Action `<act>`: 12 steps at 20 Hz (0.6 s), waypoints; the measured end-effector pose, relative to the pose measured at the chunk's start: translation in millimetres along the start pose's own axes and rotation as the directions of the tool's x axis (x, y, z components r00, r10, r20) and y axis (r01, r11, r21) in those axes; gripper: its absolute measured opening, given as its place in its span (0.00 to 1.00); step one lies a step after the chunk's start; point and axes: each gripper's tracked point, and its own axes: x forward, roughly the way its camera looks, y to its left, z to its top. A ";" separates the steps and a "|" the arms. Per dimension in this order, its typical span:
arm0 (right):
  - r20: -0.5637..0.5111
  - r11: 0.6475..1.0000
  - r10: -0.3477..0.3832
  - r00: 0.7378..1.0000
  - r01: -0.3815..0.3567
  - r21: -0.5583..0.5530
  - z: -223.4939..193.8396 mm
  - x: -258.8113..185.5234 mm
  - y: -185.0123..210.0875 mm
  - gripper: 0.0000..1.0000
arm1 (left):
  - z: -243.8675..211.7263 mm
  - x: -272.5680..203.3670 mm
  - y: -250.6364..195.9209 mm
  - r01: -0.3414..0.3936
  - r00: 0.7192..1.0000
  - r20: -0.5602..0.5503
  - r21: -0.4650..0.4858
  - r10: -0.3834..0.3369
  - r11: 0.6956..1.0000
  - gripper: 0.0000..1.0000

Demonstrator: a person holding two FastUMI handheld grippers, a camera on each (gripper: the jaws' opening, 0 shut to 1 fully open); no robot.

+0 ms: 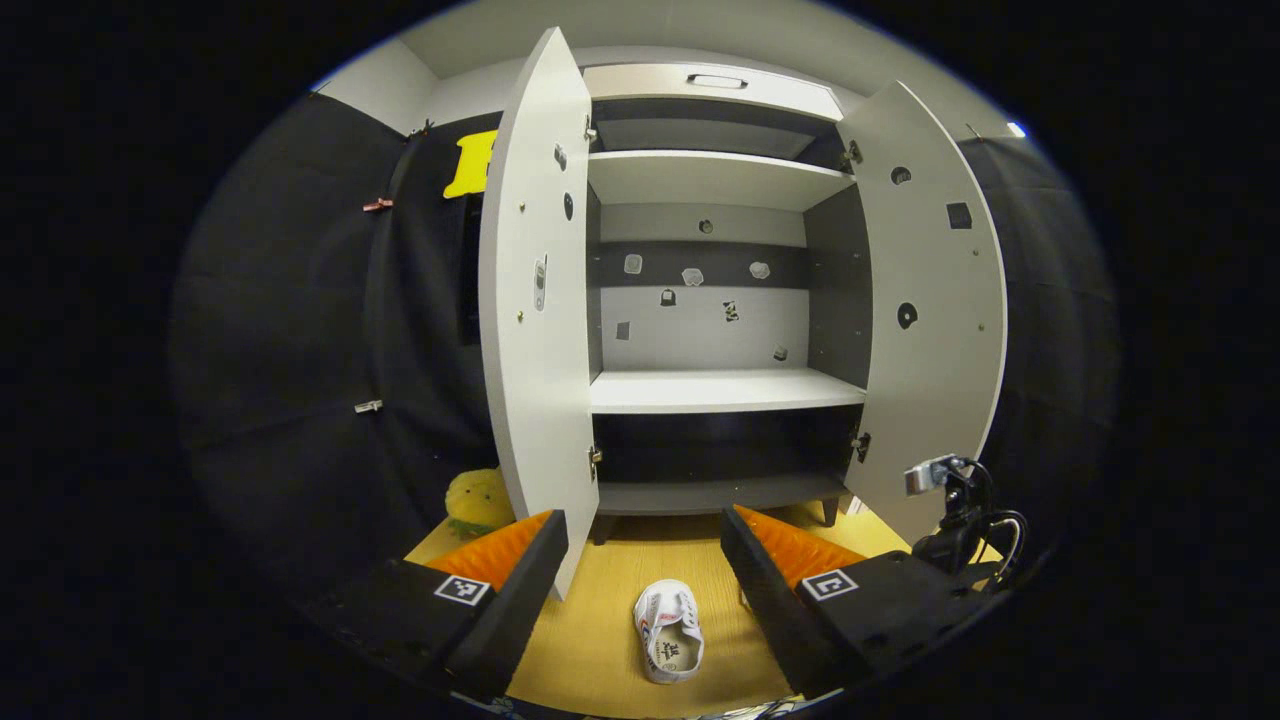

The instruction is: Grab one shoe with the right hand and put it into the shoe cabinet, grab the other shoe with the left hand and put it into the shoe cabinet; then close the right door with the right hand and the left door with the left hand.

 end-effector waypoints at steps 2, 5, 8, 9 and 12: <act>-0.022 0.998 -0.056 0.998 0.056 -0.004 -10.5 22.3 0.4 0.99 | -11.2 1.0 12.2 0.036 0.999 -0.015 -0.027 -0.036 0.999 0.97; -0.085 0.992 -0.126 0.988 0.127 0.006 -35.4 52.5 -1.7 0.99 | -27.9 -1.5 23.0 0.092 0.995 -0.034 -0.058 -0.094 0.994 0.98; -0.104 0.979 -0.202 0.974 0.201 -0.023 -49.3 71.8 -13.0 0.99 | -42.4 0.9 31.8 0.135 0.989 -0.052 -0.047 -0.137 0.990 0.96; -0.101 0.977 -0.213 0.972 0.213 -0.014 -48.7 77.8 -13.0 0.99 | -44.8 0.9 34.3 0.146 0.987 -0.056 -0.051 -0.149 0.988 0.95; -0.082 0.969 -0.246 0.966 0.246 -0.006 -42.2 96.1 -17.4 0.96 | -52.4 3.9 42.7 0.167 0.983 -0.061 -0.067 -0.171 0.984 0.95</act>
